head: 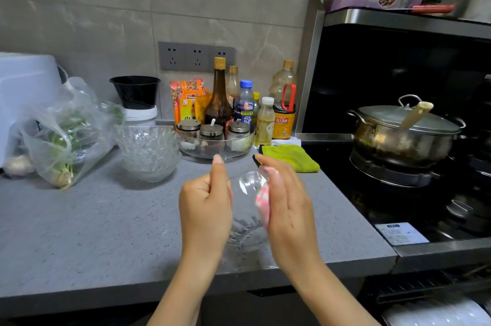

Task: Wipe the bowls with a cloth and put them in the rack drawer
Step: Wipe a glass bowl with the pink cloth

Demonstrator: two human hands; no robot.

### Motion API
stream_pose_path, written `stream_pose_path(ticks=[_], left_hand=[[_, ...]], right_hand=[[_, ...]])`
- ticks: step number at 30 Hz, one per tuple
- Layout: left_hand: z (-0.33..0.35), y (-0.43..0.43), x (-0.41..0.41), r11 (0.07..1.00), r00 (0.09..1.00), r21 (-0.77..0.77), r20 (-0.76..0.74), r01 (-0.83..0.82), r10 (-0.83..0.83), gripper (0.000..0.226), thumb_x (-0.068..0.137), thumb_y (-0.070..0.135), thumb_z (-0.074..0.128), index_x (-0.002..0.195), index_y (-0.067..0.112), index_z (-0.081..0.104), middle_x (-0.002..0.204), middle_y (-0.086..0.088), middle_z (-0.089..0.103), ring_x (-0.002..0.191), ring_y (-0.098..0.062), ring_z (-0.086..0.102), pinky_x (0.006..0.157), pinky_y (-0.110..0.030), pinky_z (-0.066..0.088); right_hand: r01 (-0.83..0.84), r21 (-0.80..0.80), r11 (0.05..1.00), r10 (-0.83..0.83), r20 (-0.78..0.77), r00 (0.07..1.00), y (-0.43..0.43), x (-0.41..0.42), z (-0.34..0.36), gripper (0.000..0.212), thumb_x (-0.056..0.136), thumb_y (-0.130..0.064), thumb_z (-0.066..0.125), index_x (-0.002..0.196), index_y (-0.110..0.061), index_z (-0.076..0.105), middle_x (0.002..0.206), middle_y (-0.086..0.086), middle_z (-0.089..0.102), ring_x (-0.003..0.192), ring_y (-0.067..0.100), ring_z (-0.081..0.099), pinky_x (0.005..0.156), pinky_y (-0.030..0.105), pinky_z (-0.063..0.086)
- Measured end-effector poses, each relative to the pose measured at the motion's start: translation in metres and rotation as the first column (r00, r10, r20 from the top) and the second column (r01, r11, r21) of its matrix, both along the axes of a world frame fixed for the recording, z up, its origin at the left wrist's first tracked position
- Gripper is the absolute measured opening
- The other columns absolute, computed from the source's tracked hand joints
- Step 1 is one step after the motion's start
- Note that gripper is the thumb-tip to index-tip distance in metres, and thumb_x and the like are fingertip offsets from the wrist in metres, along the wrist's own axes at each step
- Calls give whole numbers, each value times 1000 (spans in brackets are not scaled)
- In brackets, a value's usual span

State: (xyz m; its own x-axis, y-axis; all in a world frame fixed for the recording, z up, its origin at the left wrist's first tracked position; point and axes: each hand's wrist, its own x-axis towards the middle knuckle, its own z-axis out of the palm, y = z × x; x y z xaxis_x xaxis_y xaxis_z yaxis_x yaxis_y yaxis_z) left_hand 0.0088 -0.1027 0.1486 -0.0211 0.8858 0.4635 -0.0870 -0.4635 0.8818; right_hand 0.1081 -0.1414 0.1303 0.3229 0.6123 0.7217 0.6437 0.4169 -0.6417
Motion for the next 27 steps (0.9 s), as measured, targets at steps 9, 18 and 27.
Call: stream_pose_path(ticks=[9, 18, 27], left_hand=[[1, -10, 7, 998, 999, 50, -23, 29, -28, 68, 93, 51, 41, 39, 11, 31, 34, 4, 30, 36, -10, 28, 42, -30, 25], [4, -4, -12, 992, 983, -68, 156, 104, -93, 63, 92, 37, 48, 39, 9, 31, 41, -1, 23, 42, -14, 22, 47, -9, 34], [8, 2, -24, 976, 966, 86, -181, 201, -183, 67, 97, 52, 37, 45, 12, 52, 44, -10, 48, 41, -8, 45, 48, -15, 37]], right_hand=[[59, 91, 994, -74, 174, 982, 3, 1, 11, 41, 100, -34, 28, 113, -23, 65, 113, -13, 64, 113, 6, 56, 93, 34, 45], [-326, -97, 940, 247, -464, 851, -2, 14, 28, 69, 97, -40, 46, 39, -2, 40, 41, 15, 35, 38, 21, 37, 44, 27, 29], [-255, -217, 942, 178, -321, 930, -14, 14, 53, 71, 101, -19, 41, 30, -17, 30, 32, 3, 23, 28, 21, 20, 39, 28, 12]])
